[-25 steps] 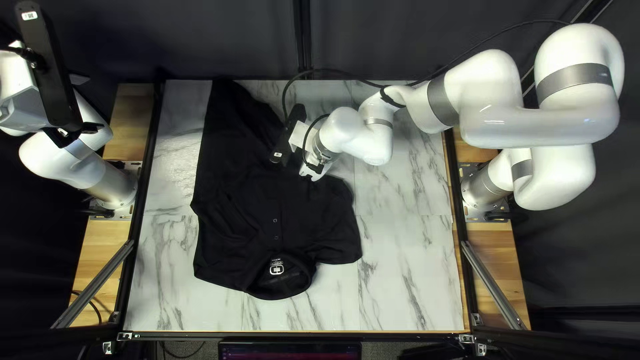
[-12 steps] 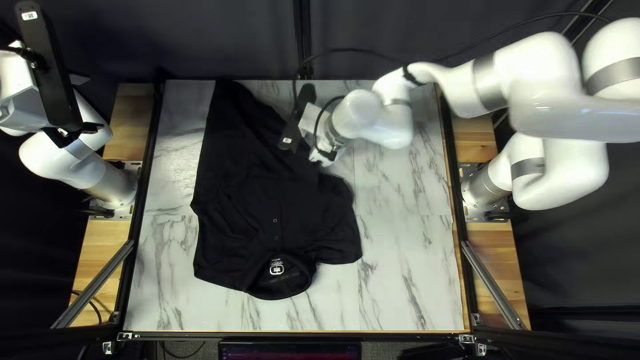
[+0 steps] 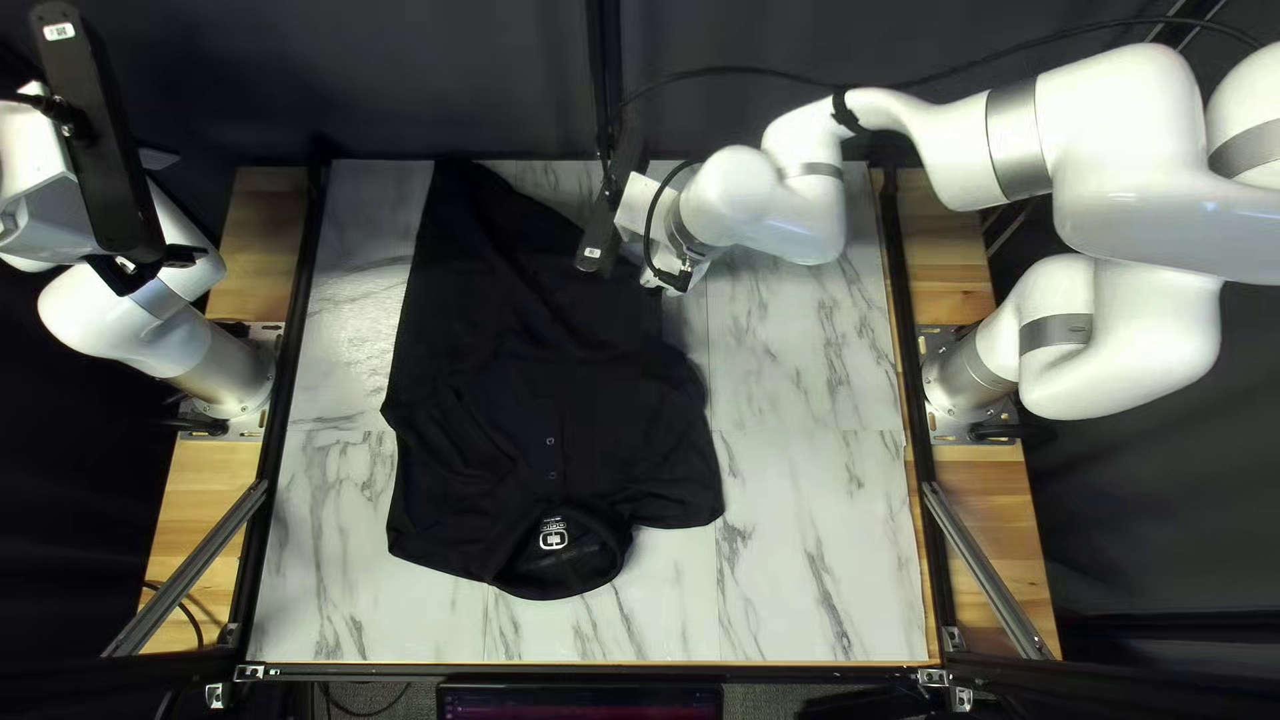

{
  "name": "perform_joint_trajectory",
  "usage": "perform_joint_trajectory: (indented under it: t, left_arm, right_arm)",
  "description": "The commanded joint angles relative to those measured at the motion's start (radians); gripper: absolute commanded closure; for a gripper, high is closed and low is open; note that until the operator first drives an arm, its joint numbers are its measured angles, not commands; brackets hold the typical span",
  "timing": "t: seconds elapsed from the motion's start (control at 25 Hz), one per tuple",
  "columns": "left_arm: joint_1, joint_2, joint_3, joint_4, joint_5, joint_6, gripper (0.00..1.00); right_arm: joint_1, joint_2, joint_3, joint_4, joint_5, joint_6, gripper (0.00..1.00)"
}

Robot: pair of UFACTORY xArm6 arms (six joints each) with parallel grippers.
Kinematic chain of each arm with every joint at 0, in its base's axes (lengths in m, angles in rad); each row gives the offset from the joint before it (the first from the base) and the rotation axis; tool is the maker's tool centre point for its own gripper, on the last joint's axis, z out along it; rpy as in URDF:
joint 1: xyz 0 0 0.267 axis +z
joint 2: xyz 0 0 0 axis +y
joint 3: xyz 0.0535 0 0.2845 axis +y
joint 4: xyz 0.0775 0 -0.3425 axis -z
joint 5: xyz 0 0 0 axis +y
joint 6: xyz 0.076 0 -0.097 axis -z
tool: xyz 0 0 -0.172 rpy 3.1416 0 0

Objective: Fold t-shirt

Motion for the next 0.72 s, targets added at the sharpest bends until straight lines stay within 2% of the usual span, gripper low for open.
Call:
perform_joint_trajectory:
  t: [0.04, 0.12, 0.28, 0.56, 0.72]
  left_arm:
    - [0.0, 0.0, 0.0, 0.0, 0.0, 0.0, 0.0]
    - [0.0, 0.0, 0.0, 0.0, 0.0, 0.0, 0.0]
    - [0.0, 0.0, 0.0, 0.0, 0.0, 0.0, 0.0]
    - [0.0, 0.0, 0.0, 0.0, 0.0, 0.0, 0.0]
    - [0.0, 0.0, 0.0, 0.0, 0.0, 0.0, 0.0]
  right_arm:
    - [0.0, 0.0, 0.0, 0.0, 0.0, 0.0, 1.0]
    - [-0.006, -0.004, 0.003, 0.006, 0.005, -0.014, 1.0]
    - [-0.078, 0.024, -0.055, 0.021, 0.058, -0.099, 1.0]
    - [-0.187, 0.053, -0.107, -0.149, 0.044, -0.077, 1.0]
    - [-0.201, 0.058, -0.101, -0.186, 0.022, -0.057, 1.0]
